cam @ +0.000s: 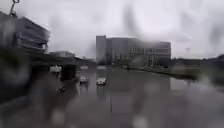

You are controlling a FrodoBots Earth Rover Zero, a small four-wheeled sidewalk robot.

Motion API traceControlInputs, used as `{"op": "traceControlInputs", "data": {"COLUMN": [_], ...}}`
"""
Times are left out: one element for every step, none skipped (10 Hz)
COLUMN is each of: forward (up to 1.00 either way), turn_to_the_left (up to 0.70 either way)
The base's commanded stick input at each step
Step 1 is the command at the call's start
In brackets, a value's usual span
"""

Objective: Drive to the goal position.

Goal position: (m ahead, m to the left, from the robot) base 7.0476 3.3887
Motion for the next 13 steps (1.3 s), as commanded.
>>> {"op": "traceControlInputs", "data": {"forward": [1.0, 1.0, 1.0, 1.0, 1.0, 1.0, 1.0, 1.0, 1.0, 1.0, 1.0, 1.0, 1.0], "turn_to_the_left": [0.0, 0.0, -0.09, -0.26, -0.27, -0.22, 0.0, 0.0, 0.0, 0.0, 0.0, 0.0, 0.0]}}
